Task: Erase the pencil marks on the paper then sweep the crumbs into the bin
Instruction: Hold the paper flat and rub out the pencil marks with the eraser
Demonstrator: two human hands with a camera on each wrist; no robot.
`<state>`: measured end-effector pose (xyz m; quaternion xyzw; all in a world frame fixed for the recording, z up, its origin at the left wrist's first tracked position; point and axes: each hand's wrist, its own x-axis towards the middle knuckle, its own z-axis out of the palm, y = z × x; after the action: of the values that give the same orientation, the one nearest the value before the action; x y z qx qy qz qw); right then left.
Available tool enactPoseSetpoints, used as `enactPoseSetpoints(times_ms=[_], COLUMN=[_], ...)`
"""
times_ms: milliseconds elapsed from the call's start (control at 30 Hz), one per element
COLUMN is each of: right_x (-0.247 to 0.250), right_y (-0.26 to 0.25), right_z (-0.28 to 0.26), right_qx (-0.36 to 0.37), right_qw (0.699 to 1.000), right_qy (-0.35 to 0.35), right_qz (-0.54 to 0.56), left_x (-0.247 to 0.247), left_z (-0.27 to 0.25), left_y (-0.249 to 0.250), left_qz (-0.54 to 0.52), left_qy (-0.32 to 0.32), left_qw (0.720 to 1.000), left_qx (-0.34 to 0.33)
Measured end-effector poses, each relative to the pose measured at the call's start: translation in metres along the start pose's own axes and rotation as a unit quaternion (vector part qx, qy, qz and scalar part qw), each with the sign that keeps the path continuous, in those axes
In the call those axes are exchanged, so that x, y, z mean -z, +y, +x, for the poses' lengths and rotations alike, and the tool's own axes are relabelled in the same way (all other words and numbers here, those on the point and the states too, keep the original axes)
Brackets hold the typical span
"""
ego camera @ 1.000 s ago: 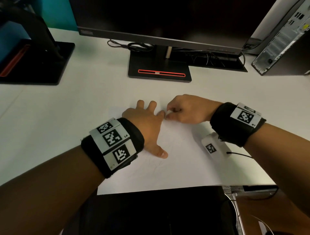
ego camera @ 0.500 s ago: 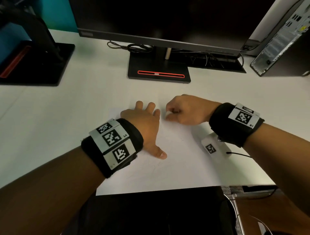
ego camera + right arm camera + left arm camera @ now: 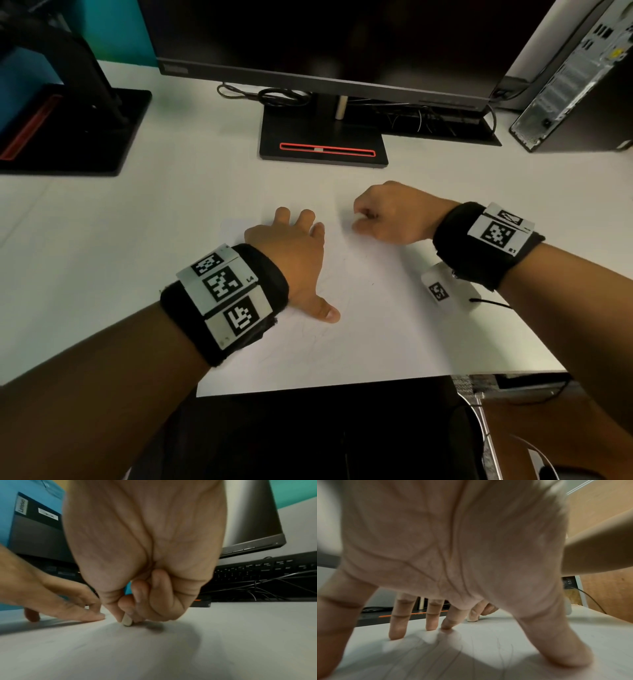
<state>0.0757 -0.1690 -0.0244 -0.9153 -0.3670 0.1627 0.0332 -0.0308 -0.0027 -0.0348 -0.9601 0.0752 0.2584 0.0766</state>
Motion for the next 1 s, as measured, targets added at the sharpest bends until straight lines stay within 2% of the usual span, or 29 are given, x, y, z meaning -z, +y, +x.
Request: enactPoseSetpoints(times_ms=[133, 300, 333, 400, 433, 467, 533, 567, 600, 633, 700, 733, 800, 833, 900, 933, 967, 1000], right_x=[-0.013, -0.001, -0.002, -0.007, -0.01, -0.013, -0.021, -0.027, -0.035, -0.045, -0.063, -0.068, -0.074, -0.073, -0.064, -0.059, -0.055, -0.051], right_y=[-0.01, 0.013, 0.014, 0.005, -0.003, -0.014, -0.039, -0.052, -0.063, -0.073, -0.082, -0.078, -0.052, -0.037, -0.01, -0.004, -0.004, -0.012], right_z=[-0.006, -0.012, -0.017, -0.032, -0.042, -0.053, -0.076, -0.087, -0.097, -0.106, -0.116, -0.118, -0.115, -0.112, -0.11, -0.112, -0.114, -0.118], right_qx=[0.037, -0.063, -0.076, -0.099, -0.108, -0.11, -0.105, -0.103, -0.101, -0.098, -0.114, -0.139, -0.187, -0.204, -0.221, -0.214, -0.199, -0.181], right_qw=[0.998, 0.998, 0.995, 0.969, 0.938, 0.893, 0.768, 0.702, 0.648, 0.612, 0.58, 0.557, 0.479, 0.438, 0.375, 0.359, 0.353, 0.356], right_qy=[-0.028, 0.01, 0.018, 0.031, 0.035, 0.036, 0.012, -0.014, -0.046, -0.077, -0.118, -0.115, -0.036, 0.043, 0.22, 0.284, 0.316, 0.314], right_qz=[0.036, 0.028, 0.058, 0.222, 0.328, 0.435, 0.631, 0.705, 0.754, 0.781, 0.798, 0.81, 0.857, 0.875, 0.873, 0.863, 0.858, 0.862], left_x=[0.0, 0.001, 0.001, 0.003, 0.004, 0.006, 0.007, 0.007, 0.006, 0.005, 0.005, 0.004, 0.006, 0.006, 0.006, 0.007, 0.006, 0.007], left_z=[-0.001, -0.008, -0.01, -0.013, -0.015, -0.015, -0.016, -0.016, -0.015, -0.015, -0.015, -0.016, -0.016, -0.017, -0.018, -0.018, -0.019, -0.019], left_y=[0.0, -0.002, -0.003, -0.007, -0.009, -0.011, -0.012, -0.012, -0.012, -0.012, -0.011, -0.01, -0.009, -0.008, -0.008, -0.008, -0.007, -0.007], left_qz=[0.004, -0.005, -0.008, -0.012, -0.015, -0.017, -0.017, -0.014, -0.008, -0.001, 0.006, 0.002, -0.006, -0.008, -0.008, -0.008, -0.008, -0.008], left_qy=[-0.007, -0.026, -0.037, -0.061, -0.071, -0.077, -0.082, -0.081, -0.08, -0.077, -0.08, -0.087, -0.101, -0.104, -0.106, -0.108, -0.109, -0.108], left_qw=[1.0, 1.0, 0.999, 0.998, 0.997, 0.996, 0.996, 0.996, 0.996, 0.996, 0.996, 0.995, 0.994, 0.994, 0.994, 0.994, 0.994, 0.994], left_qx=[-0.002, -0.012, -0.019, -0.03, -0.033, -0.035, -0.037, -0.038, -0.039, -0.04, -0.041, -0.039, -0.033, -0.032, -0.031, -0.032, -0.032, -0.031])
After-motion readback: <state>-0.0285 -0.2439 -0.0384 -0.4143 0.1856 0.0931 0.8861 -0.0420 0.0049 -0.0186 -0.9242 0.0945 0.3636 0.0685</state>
